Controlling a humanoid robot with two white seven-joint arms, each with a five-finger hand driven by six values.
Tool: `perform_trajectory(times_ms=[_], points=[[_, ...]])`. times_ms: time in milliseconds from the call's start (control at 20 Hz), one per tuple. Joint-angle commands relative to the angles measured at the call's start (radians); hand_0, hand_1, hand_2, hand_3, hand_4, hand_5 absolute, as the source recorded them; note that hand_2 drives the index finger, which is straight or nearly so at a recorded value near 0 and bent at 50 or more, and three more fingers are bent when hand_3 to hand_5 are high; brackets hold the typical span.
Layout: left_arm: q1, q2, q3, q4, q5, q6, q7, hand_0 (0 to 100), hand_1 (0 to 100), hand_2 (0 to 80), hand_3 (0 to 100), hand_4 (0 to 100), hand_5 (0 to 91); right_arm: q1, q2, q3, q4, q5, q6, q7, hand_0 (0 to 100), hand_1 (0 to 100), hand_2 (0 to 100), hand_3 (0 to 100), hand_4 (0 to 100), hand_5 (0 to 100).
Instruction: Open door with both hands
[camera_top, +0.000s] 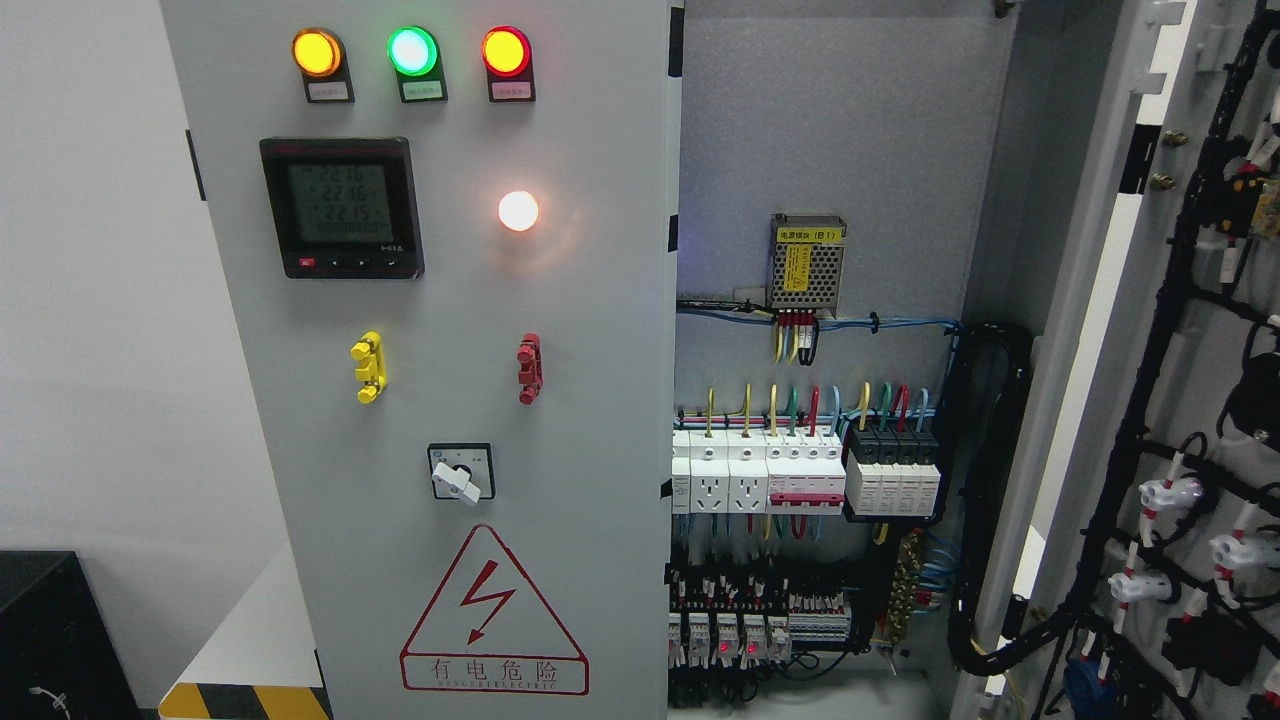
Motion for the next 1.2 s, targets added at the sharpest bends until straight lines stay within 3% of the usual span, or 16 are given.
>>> perform_trajectory(times_ms=[0,100,301,501,601,701,852,952,1152], points=[[-0.014,-0.113,0.342,0.120,-0.048,0.005,0.007,0,0,0.0,0,0,0.0,0.043,-0.018,0.001,-0.297,0.000,-0.001,0.000,0,0,0,0,0,0],[-0.014,-0.111,0.336,0.119,-0.050,0.005,0.007,0,0,0.0,0,0,0.0,0.113,-0.055,-0.001,-0.505,0.000,-0.001,0.001,0,0,0,0,0,0],[-0.019,-0.103,0.330,0.123,-0.048,0.000,0.006,0,0,0.0,0,0,0.0,0.281,-0.123,-0.002,-1.062,-0.004,-0.001,0.000,0,0,0,0,0,0],[-0.020,-0.099,0.269,0.129,-0.033,-0.005,0.002,0,0,0.0,0,0,0.0,0.443,-0.146,-0.006,-1.547,-0.007,-0.001,0.000,0,0,0,0,0,0],[-0.022,-0.099,0.198,0.131,0.048,-0.005,0.001,0,0,0.0,0,0,0.0,0.505,-0.147,-0.001,-1.710,-0.009,-0.002,-0.002,0,0,0,0,0,0],[-0.022,-0.099,0.111,0.131,0.131,-0.005,-0.001,0,0,0.0,0,0,0.0,0.566,-0.159,0.008,-1.816,-0.010,-0.001,0.000,0,0,0,0,0,0],[-0.020,-0.097,0.074,0.128,0.157,-0.005,-0.002,0,0,0.0,0,0,0.0,0.582,-0.187,0.022,-1.921,-0.009,-0.013,-0.002,0,0,0,0,0,0],[-0.020,-0.094,0.055,0.125,0.157,-0.005,-0.002,0,0,0.0,0,0,0.0,0.537,-0.195,0.024,-1.919,-0.009,-0.097,-0.002,0,0,0,0,0,0],[-0.020,-0.097,0.015,0.117,0.147,-0.005,-0.002,0,0,0.0,0,0,0.0,0.448,-0.201,0.030,-1.919,-0.009,-0.329,-0.002,0,0,0,0,0,0]])
